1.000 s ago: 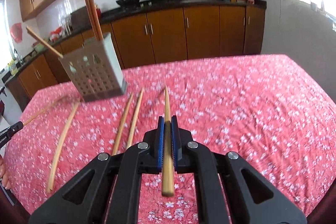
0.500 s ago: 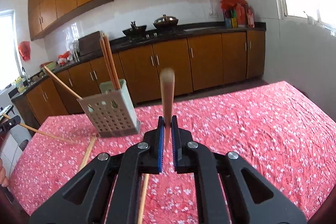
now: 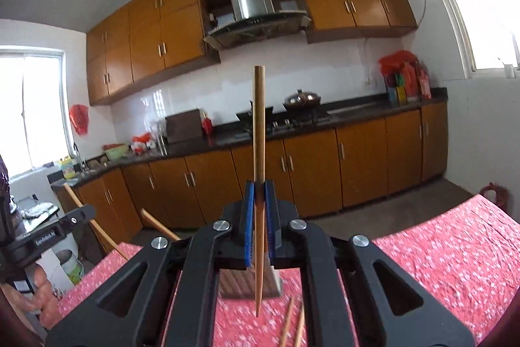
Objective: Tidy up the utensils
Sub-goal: 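Lift both held chopsticks upright and carry them over the beige holder, then drop the chopsticks into the beige holder by opening both tools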
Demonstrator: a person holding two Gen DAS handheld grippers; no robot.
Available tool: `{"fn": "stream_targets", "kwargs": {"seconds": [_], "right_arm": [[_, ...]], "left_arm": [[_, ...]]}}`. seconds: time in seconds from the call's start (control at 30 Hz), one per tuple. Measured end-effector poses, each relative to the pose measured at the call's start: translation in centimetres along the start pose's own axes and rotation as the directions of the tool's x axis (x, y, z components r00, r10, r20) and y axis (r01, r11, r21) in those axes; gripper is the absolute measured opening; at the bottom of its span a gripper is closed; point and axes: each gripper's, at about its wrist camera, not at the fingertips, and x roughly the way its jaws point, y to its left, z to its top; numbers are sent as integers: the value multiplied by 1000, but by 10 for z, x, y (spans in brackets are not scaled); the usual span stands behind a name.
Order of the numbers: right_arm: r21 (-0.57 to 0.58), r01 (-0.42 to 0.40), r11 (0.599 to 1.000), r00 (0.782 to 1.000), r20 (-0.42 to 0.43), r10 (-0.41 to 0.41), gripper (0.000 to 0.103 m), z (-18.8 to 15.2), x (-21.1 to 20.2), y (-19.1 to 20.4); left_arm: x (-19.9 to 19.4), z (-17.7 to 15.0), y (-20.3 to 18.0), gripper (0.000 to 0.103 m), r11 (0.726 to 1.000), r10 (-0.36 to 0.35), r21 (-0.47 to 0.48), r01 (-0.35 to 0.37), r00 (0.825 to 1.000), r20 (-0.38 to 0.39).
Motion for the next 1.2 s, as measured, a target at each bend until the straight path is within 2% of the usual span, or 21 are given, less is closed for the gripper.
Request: {"fn": "stream_targets", "kwargs": {"seconds": [0.13,0.27,0.37,0.47,0.53,0.67,0.77,1.03,1.2], "right_arm": [[-4,-3,1000,997,78,3,8,13,18,10],[-5,18,1000,991,134,-17,8,19,43,14],[8,28,1000,991,131,-29,8,15,62,11],[5,44,999,995,91,-45,8,0,86,8],[5,49,999,997,57,-49,8,-10,94,5],[8,51,999,999,10,-51,8,-22,99,4],[15,52,999,998,-19,-52,8,-26,99,3],[15,48,999,997,-60,-47,10,-20,86,7],[20,64,998,997,-39,-63,23,-12,51,0]], "left_arm": [[10,26,-15,7,1000,-4,-8,5,997,76],[26,46,-27,7,1000,27,-4,-27,987,158],[44,51,-29,7,999,41,-25,-37,984,175],[65,46,-27,7,998,54,-30,-50,987,152],[84,35,-24,7,998,57,-34,-53,993,107],[108,16,-18,8,997,53,-49,-52,998,23],[112,6,-12,8,997,40,-64,-41,999,-11],[84,10,-7,14,996,60,-59,-60,998,-4],[47,11,2,16,994,89,-67,-88,996,19]]}}
